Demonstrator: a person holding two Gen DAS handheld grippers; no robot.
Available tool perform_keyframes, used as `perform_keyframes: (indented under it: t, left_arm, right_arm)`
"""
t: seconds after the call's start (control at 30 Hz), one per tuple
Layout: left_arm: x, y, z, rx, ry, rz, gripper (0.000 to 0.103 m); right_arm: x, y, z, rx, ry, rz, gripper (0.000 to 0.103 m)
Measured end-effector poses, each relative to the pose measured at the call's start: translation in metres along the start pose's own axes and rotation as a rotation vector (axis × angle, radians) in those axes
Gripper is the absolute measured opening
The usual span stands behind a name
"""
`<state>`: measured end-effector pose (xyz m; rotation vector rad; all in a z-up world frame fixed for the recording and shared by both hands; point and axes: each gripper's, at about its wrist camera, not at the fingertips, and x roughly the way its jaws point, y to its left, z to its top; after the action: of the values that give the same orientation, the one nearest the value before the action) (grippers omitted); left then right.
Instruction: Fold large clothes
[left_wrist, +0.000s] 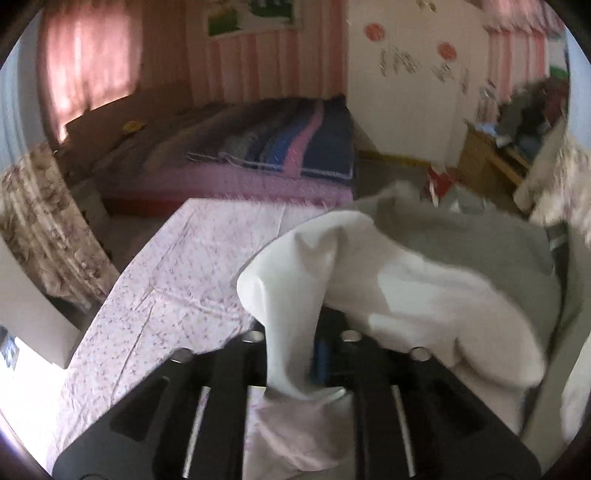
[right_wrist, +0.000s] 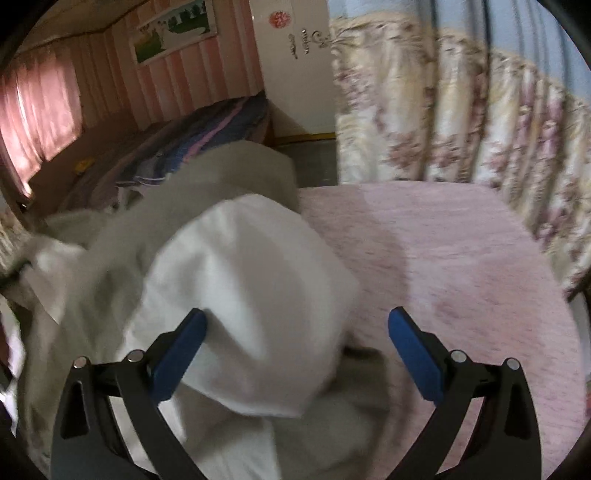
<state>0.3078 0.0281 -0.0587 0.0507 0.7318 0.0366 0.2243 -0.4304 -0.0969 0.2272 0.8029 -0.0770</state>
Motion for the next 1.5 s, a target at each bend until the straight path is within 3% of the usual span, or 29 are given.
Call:
perform_keyframes:
  t: [0.03,0.07,0.1,0.13,0.17,0.2,0.27,0.4,0.6,0.73,0.8,0.87,0.97,1.03,1.07,1.17,1.33,1.43,1.5]
  left_arm:
    - [-0.003,0.002,-0.004,0.022,-0.015,-0.005,0.031]
    - [-0.006,0.005,-0.005,0.029,-0.023,-0.013,0.038]
    - [-0.010,0.009,-0.006,0.026,-0.028,-0.009,0.055]
    - [-0.015,0.015,-0.006,0.012,-0.043,-0.005,0.070]
    - [-0.020,0.017,-0.005,-0.007,-0.060,-0.001,0.076]
    - [-0.029,0.023,-0.003,-0.037,-0.081,-0.003,0.081]
    - [-0.036,0.025,0.001,-0.062,-0.089,-0.022,0.083]
    - [-0.076,0.024,-0.015,-0.069,-0.120,-0.083,0.093]
    - [-0.130,0.002,-0.074,-0.013,-0.125,-0.138,0.099]
    - [-0.153,0.001,-0.112,0.013,-0.123,-0.116,0.100]
    - [-0.155,0.009,-0.124,-0.007,-0.106,-0.119,0.100]
    - [-0.155,0.016,-0.133,-0.044,-0.081,-0.126,0.100]
    - [-0.157,0.026,-0.142,-0.054,-0.067,-0.120,0.100]
    - [-0.159,0.033,-0.149,-0.048,-0.069,-0.110,0.100]
    - [-0.160,0.036,-0.151,-0.048,-0.065,-0.109,0.100]
    - [-0.160,0.042,-0.155,-0.055,-0.054,-0.112,0.100]
    - [-0.166,0.045,-0.153,-0.040,-0.066,-0.103,0.100]
    - [-0.166,0.046,-0.146,-0.035,-0.076,-0.097,0.100]
    - [-0.166,0.045,-0.141,-0.033,-0.081,-0.097,0.100]
  right_arm:
    - [-0.002,0.002,0.002,-0.004,-0.014,0.007,0.091]
    - [-0.003,0.002,0.004,-0.009,-0.021,0.014,0.078]
    - [-0.006,0.003,0.005,-0.014,-0.031,0.013,0.072]
    - [-0.010,0.003,0.007,-0.016,-0.048,0.008,0.072]
    - [-0.016,0.003,0.009,-0.015,-0.070,0.004,0.075]
    - [-0.029,0.004,0.011,-0.017,-0.106,-0.009,0.085]
    - [-0.049,0.005,0.010,-0.013,-0.157,0.015,0.099]
    - [-0.086,0.026,-0.012,-0.006,-0.124,0.111,0.099]
    - [-0.150,0.086,-0.088,-0.049,-0.110,0.292,0.100]
    - [-0.168,0.143,-0.132,-0.168,-0.056,0.411,0.101]
    - [-0.168,0.167,-0.148,-0.233,-0.036,0.419,0.101]
    - [-0.159,0.192,-0.163,-0.328,-0.010,0.380,0.101]
    - [-0.139,0.210,-0.177,-0.372,0.040,0.341,0.101]
    - [-0.119,0.216,-0.182,-0.406,0.086,0.264,0.100]
    - [-0.113,0.219,-0.185,-0.424,0.093,0.227,0.095]
    - [-0.099,0.209,-0.178,-0.397,0.100,0.168,0.038]
    - [-0.136,0.140,-0.127,-0.204,-0.108,0.085,0.034]
    - [-0.153,0.075,-0.092,-0.146,-0.224,-0.092,0.033]
    - [-0.152,0.025,-0.076,-0.105,-0.240,-0.203,0.033]
